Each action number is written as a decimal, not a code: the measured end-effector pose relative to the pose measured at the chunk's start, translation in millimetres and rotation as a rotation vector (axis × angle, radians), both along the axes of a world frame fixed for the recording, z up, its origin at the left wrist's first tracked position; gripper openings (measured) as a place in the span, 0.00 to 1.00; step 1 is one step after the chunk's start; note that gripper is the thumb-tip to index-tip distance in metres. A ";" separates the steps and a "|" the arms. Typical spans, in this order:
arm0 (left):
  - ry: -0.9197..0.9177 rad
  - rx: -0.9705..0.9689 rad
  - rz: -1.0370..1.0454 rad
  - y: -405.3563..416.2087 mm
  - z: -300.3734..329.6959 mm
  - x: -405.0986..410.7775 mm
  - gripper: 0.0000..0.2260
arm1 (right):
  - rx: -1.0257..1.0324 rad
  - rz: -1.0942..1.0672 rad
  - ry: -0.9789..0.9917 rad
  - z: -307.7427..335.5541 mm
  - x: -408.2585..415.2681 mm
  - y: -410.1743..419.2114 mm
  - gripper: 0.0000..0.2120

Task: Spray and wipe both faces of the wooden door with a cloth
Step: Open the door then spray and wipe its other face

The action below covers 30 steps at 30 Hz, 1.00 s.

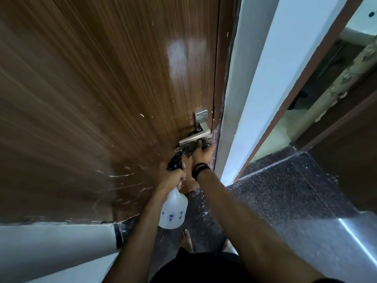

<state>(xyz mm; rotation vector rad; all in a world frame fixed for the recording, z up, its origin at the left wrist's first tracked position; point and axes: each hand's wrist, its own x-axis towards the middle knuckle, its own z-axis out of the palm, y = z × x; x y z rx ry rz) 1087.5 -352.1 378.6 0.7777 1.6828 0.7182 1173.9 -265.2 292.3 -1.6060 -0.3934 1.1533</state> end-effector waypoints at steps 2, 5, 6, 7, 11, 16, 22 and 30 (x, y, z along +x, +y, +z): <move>-0.005 -0.017 -0.053 3.4 -4.6 -2.1 0.15 | -0.004 -0.098 -0.059 -5.0 23.6 14.7 0.21; -0.035 -0.099 -0.125 9.3 -16.8 -5.8 0.16 | 0.056 -0.153 -0.199 -8.4 41.0 28.3 0.18; -0.050 -0.126 -0.142 11.5 -21.5 -6.9 0.15 | 0.060 -0.135 -0.232 -11.1 37.9 28.7 0.17; -0.056 -0.137 -0.153 12.7 -24.6 -7.1 0.14 | 0.045 -0.109 -0.256 -15.3 32.8 26.6 0.17; -0.047 -0.166 -0.197 13.3 -28.4 -11.3 0.13 | -0.079 0.005 -0.239 -38.5 11.3 15.3 0.20; -0.034 -0.152 -0.229 14.4 -34.4 -25.4 0.14 | 0.108 -0.178 -0.325 -18.6 23.6 20.8 0.16; -0.023 -0.202 -0.244 21.6 -39.5 -13.8 0.15 | 0.075 -0.219 -0.412 -12.1 27.3 34.9 0.18; 0.123 -0.218 -0.036 12.4 -33.4 14.9 0.10 | -0.008 0.242 -0.109 -34.0 -4.2 -9.4 0.27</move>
